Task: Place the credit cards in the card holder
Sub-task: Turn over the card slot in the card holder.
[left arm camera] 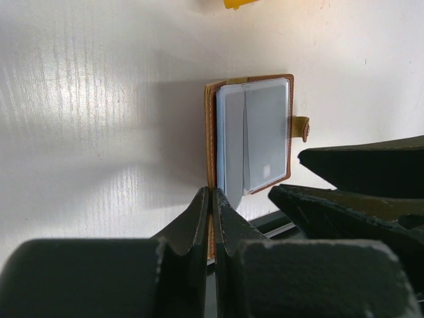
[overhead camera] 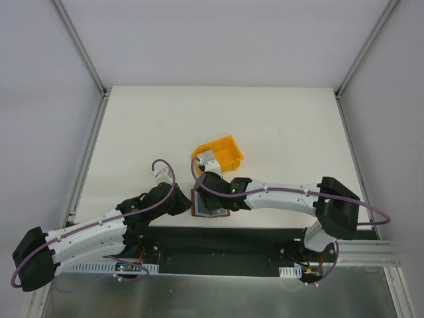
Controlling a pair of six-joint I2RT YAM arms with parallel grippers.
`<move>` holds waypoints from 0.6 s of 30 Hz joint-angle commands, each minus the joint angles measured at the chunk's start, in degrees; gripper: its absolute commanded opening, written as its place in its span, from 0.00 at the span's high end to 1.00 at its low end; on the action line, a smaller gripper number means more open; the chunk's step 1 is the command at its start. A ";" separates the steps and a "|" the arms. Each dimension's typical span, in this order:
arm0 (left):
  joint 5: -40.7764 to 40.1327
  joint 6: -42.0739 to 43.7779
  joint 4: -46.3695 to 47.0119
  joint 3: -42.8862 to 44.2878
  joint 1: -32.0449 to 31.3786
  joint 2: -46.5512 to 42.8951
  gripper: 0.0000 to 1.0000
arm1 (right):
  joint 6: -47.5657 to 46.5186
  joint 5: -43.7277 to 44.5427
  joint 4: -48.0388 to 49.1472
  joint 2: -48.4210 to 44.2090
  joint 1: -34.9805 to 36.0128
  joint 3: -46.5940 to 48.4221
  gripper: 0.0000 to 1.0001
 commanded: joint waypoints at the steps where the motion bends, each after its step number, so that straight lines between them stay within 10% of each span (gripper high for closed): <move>1: 0.09 -0.20 1.03 0.48 -0.47 -0.15 1.00 | 0.06 -3.71 3.30 3.21 -0.05 3.85 0.52; 18: 0.18 -0.03 1.03 0.48 -0.56 -0.86 1.00 | 0.94 -5.39 6.46 5.60 -1.02 3.76 0.48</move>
